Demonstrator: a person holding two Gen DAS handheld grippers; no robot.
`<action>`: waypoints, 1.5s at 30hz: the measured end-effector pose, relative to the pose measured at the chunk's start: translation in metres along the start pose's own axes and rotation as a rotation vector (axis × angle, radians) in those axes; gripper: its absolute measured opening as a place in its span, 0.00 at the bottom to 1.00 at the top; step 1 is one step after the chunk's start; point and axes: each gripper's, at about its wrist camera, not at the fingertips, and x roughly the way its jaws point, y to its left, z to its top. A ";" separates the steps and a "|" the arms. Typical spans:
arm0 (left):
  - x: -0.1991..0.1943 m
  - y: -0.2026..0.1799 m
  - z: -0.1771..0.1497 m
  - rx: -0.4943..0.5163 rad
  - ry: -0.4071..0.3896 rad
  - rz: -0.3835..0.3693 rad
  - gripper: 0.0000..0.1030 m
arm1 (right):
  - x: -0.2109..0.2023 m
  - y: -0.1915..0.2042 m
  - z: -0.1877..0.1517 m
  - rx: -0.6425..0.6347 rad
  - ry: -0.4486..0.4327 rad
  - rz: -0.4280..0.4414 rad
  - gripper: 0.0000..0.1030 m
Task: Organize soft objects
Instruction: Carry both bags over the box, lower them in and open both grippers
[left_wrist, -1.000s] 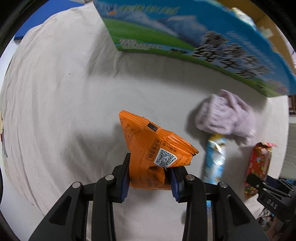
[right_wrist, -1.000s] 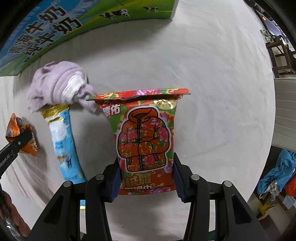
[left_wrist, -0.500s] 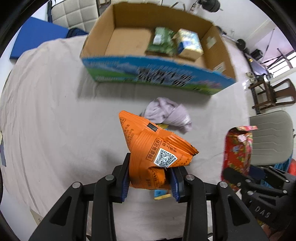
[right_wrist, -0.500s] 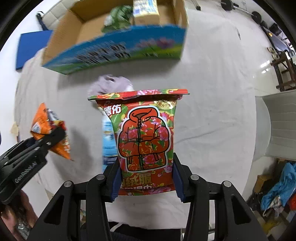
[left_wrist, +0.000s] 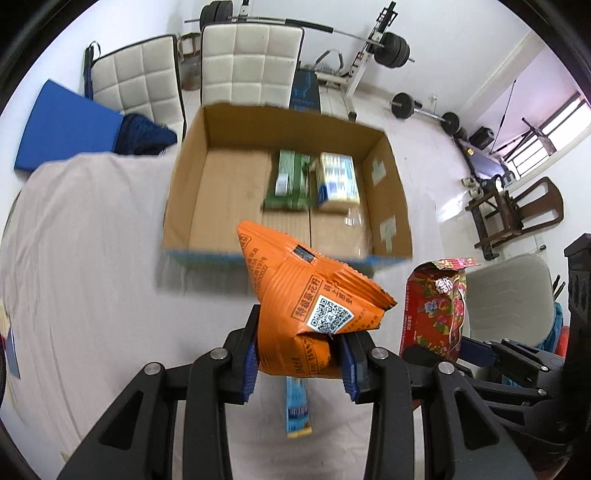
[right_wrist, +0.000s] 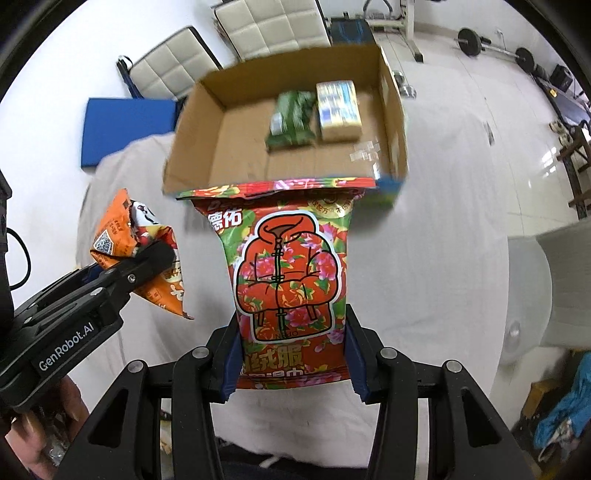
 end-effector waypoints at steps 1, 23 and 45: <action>0.001 0.002 0.009 -0.001 -0.005 0.001 0.32 | -0.001 0.002 0.011 -0.003 -0.013 -0.004 0.48; 0.167 0.074 0.190 -0.048 0.233 0.048 0.32 | 0.133 -0.033 0.195 0.067 0.064 -0.207 0.48; 0.231 0.078 0.223 -0.050 0.352 0.085 0.42 | 0.217 -0.057 0.171 0.113 0.240 -0.227 0.54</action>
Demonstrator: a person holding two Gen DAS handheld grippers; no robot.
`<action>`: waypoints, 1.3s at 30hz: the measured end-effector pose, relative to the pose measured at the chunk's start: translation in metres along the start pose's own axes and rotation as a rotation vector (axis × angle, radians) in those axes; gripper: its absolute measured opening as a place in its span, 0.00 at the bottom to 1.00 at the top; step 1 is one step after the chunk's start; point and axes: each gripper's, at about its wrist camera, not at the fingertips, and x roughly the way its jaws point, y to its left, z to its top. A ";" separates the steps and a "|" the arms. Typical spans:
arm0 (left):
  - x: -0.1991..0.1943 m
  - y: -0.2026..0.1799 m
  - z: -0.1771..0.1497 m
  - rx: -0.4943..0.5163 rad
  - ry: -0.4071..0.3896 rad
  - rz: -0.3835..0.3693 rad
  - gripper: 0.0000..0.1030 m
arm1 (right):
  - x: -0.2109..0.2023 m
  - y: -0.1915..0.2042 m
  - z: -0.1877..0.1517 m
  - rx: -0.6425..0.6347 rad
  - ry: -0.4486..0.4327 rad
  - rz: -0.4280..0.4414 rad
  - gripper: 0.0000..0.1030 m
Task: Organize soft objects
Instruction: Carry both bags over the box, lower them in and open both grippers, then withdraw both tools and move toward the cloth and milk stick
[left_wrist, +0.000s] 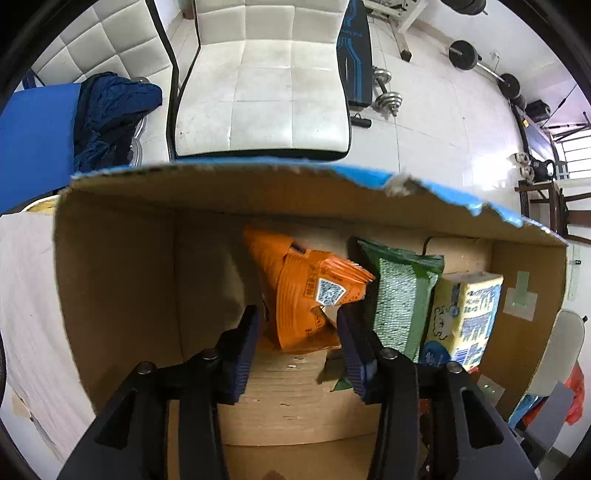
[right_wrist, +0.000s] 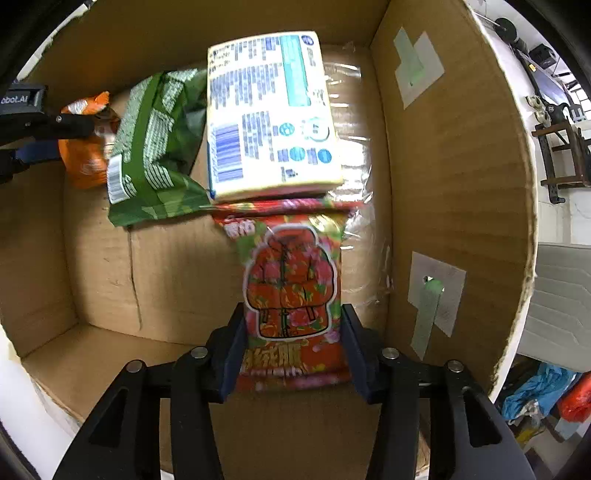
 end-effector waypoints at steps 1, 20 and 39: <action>-0.004 0.000 -0.001 0.001 -0.007 0.002 0.43 | -0.004 0.002 0.003 0.001 -0.006 0.002 0.55; -0.081 0.012 -0.103 0.017 -0.211 0.017 0.95 | -0.080 0.015 -0.035 0.022 -0.192 0.020 1.00; -0.170 -0.028 -0.242 0.071 -0.472 0.108 0.95 | -0.181 -0.005 -0.146 -0.016 -0.453 -0.006 1.00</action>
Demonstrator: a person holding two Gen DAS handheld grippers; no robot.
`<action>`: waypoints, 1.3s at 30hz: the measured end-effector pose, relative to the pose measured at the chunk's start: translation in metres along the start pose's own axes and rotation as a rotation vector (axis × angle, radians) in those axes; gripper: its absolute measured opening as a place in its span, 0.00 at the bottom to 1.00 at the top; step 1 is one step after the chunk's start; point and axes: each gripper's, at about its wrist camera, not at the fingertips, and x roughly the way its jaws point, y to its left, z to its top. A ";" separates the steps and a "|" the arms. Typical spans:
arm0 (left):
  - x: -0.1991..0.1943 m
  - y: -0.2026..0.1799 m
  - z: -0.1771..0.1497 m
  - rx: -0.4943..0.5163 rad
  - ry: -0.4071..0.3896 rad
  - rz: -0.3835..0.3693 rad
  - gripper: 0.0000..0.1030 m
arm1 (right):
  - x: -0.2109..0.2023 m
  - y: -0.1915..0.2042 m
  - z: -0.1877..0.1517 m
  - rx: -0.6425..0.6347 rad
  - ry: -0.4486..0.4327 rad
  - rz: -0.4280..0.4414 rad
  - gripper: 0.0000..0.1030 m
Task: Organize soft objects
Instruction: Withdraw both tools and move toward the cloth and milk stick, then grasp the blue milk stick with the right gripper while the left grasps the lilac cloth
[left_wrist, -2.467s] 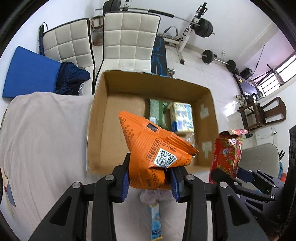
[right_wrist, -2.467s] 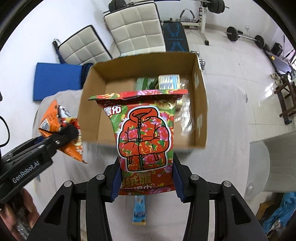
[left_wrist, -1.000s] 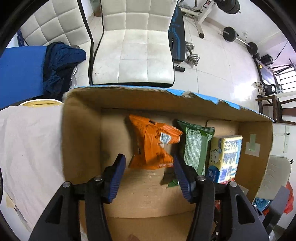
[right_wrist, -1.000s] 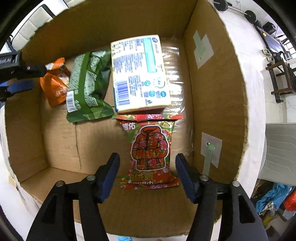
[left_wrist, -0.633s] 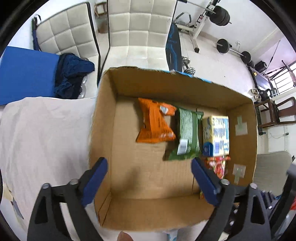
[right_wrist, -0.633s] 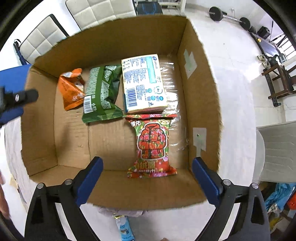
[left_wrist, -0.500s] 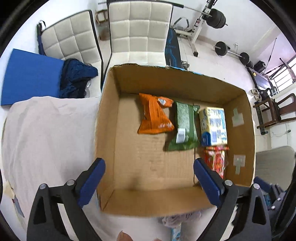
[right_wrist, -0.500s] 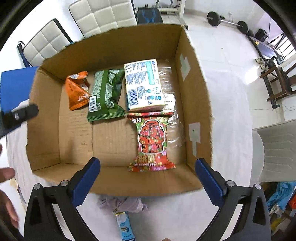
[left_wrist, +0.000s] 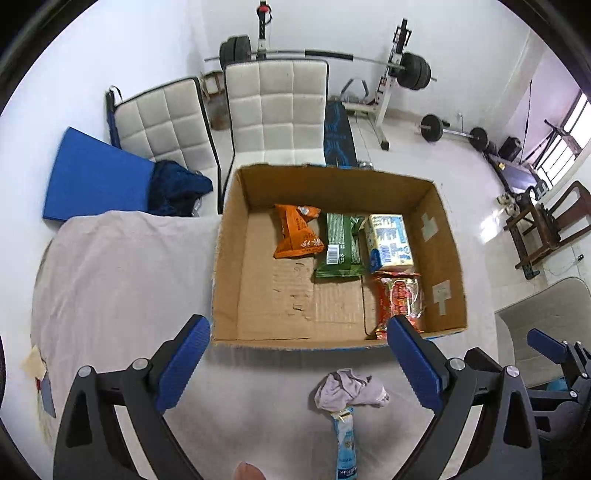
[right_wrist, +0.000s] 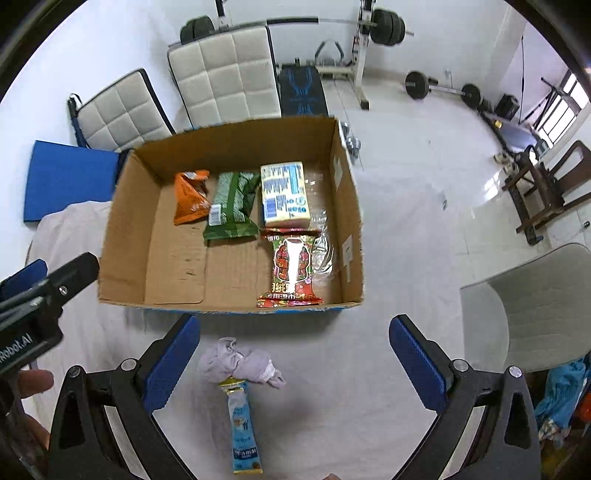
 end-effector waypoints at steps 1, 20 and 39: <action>-0.008 -0.001 -0.002 -0.003 -0.011 0.001 0.95 | -0.011 -0.001 -0.003 -0.003 -0.018 0.004 1.00; 0.074 0.067 -0.174 -0.158 0.331 0.226 0.95 | 0.116 0.034 -0.160 -0.029 0.471 0.128 1.00; 0.094 0.043 -0.196 -0.124 0.391 0.157 0.95 | 0.145 0.030 -0.194 -0.055 0.493 0.018 0.23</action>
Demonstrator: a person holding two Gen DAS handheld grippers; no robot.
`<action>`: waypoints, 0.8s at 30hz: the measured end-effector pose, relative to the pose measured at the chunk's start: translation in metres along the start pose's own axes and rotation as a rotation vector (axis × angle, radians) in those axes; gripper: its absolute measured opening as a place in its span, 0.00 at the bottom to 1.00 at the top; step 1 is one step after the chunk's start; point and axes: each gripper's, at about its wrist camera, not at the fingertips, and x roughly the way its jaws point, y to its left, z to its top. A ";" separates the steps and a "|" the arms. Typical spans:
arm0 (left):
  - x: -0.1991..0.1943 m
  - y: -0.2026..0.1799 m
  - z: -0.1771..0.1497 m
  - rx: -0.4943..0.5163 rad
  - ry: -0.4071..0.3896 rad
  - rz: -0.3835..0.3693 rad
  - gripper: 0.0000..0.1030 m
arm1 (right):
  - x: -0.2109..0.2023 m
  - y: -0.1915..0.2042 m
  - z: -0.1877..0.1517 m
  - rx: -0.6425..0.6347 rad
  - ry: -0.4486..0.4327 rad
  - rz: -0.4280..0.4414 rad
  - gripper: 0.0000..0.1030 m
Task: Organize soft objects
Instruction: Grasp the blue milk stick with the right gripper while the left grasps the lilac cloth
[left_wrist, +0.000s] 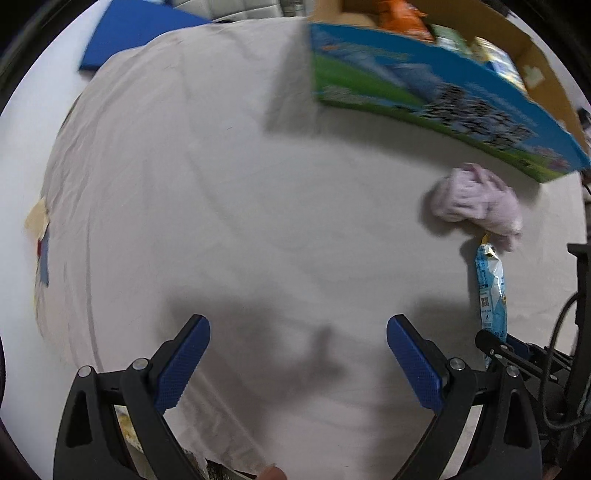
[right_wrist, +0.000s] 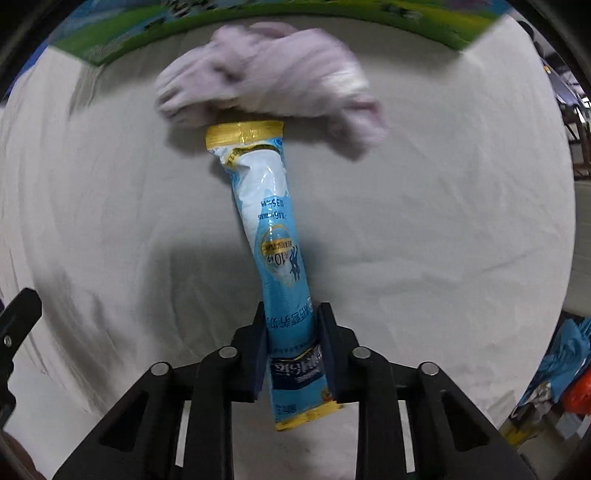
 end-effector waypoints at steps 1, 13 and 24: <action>-0.002 -0.009 0.003 0.020 -0.008 -0.014 0.95 | -0.005 -0.009 -0.003 0.015 -0.004 0.007 0.22; 0.005 -0.110 0.068 0.200 -0.012 -0.131 0.95 | -0.044 -0.110 -0.013 0.239 -0.078 0.051 0.20; 0.059 -0.169 0.108 0.303 0.131 -0.154 0.95 | -0.038 -0.134 -0.011 0.274 -0.093 0.038 0.20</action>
